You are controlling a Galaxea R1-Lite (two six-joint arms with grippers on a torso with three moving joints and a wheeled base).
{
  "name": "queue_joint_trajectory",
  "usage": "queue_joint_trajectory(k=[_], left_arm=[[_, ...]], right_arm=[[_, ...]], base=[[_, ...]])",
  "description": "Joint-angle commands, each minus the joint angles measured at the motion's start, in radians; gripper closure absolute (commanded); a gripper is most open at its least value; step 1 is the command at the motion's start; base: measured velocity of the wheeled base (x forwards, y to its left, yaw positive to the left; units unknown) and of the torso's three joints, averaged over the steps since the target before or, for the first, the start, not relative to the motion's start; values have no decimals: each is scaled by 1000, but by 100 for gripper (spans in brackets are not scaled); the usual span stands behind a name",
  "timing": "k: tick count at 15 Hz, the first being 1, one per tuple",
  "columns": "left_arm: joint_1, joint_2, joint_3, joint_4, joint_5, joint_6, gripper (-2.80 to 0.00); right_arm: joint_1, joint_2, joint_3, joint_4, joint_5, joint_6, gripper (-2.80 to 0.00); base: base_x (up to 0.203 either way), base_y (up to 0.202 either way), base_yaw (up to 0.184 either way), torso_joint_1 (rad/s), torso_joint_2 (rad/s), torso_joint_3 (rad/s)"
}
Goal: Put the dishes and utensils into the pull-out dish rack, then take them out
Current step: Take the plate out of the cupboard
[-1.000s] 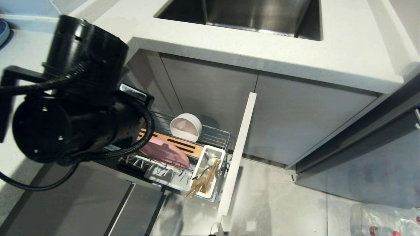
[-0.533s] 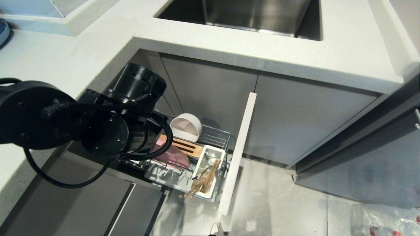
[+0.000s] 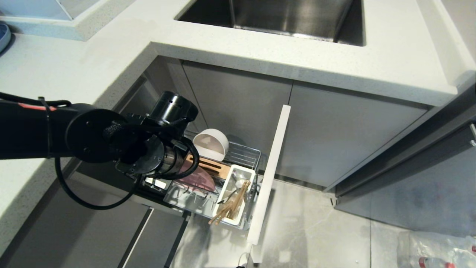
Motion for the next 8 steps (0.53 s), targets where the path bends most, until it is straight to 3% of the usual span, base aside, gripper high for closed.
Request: queue_joint_trajectory(k=[1,8], left_arm=[[16,40,-9,4,-5,-9,-280],[66,111,-31,-2,-42,-9,-280]], right_arm=[[0,1,2,0,0,0,0],[0,1,2,0,0,0,0]], base=[[0,0,0,0,0,0],[0,0,0,0,0,0]])
